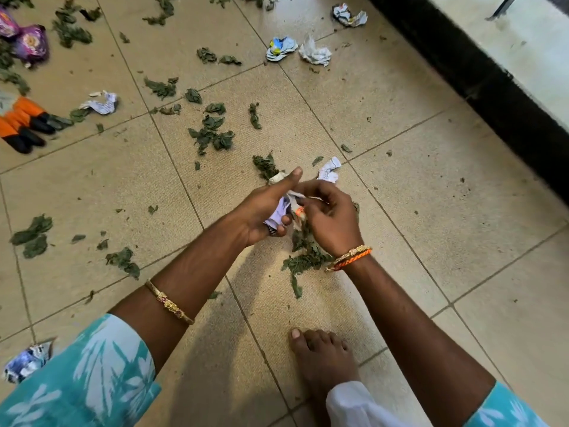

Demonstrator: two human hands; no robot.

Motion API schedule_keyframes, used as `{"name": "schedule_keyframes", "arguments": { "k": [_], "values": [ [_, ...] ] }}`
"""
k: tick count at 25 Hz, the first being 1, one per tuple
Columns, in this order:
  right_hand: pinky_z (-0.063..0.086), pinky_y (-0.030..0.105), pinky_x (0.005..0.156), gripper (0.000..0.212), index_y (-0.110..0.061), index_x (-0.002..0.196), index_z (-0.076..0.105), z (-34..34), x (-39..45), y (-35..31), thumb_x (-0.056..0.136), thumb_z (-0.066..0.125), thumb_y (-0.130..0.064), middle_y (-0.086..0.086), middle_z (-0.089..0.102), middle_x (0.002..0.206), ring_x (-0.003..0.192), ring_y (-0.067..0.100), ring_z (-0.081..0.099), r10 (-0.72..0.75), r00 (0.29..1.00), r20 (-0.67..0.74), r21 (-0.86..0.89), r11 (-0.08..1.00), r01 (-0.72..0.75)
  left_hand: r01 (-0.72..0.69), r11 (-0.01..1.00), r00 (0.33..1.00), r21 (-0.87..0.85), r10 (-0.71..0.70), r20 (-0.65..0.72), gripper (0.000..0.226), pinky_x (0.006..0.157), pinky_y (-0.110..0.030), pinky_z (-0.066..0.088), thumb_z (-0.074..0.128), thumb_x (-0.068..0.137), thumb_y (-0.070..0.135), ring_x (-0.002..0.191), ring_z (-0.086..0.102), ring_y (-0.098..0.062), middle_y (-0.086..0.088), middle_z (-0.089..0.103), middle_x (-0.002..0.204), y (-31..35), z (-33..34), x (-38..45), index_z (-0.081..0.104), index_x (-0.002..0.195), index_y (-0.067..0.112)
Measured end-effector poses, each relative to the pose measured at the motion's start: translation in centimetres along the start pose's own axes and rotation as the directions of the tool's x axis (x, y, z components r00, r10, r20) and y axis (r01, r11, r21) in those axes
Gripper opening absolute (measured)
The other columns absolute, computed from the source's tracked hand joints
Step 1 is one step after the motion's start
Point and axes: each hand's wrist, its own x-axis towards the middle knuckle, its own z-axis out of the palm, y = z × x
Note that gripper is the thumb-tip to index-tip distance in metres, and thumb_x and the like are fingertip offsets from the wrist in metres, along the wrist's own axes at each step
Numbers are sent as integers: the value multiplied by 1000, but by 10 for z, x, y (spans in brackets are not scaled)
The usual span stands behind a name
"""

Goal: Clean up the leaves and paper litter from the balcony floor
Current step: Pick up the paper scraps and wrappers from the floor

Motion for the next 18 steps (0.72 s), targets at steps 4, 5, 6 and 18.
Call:
{"name": "schedule_keyframes", "arguments": {
  "k": [4, 5, 6, 18],
  "values": [
    [55, 33, 81, 19, -10, 103, 62, -27, 31, 13, 86, 56, -4, 4, 67, 102, 96, 15, 63, -53, 989, -141, -257, 966, 15, 40, 995, 958, -93, -65, -280, 35, 36, -14, 29, 63, 87, 48, 34, 38, -10, -2, 52, 51, -1, -15, 11, 54, 90, 15],
    [50, 35, 91, 25, -9, 110, 62, -34, 44, 18, 84, 61, -8, 9, 61, 114, 108, 20, 56, -96, 992, -84, -410, 910, 54, 38, 994, 942, -102, -70, -329, 37, 37, -14, 29, 63, 86, 50, 34, 37, -11, -2, 49, 52, 0, -17, 12, 54, 93, 15],
    [42, 35, 100, 35, -9, 118, 60, -37, 56, 26, 83, 65, -12, 13, 53, 128, 120, 26, 47, -86, 996, 36, -536, 839, 92, 40, 993, 928, -110, -78, -364, 42, 39, -15, 29, 64, 83, 53, 37, 37, -12, -2, 46, 56, 1, -19, 13, 53, 97, 15],
    [56, 36, 74, 10, -16, 90, 67, -20, 76, 14, 84, 66, -8, 11, 71, 83, 76, 17, 67, -49, 995, -92, -247, 969, 25, 27, 978, 949, -205, -90, -303, 16, 43, -19, 44, 48, 95, 17, 63, 48, -19, 1, 71, 79, 6, -46, 0, 50, 79, 15]
  ]
}}
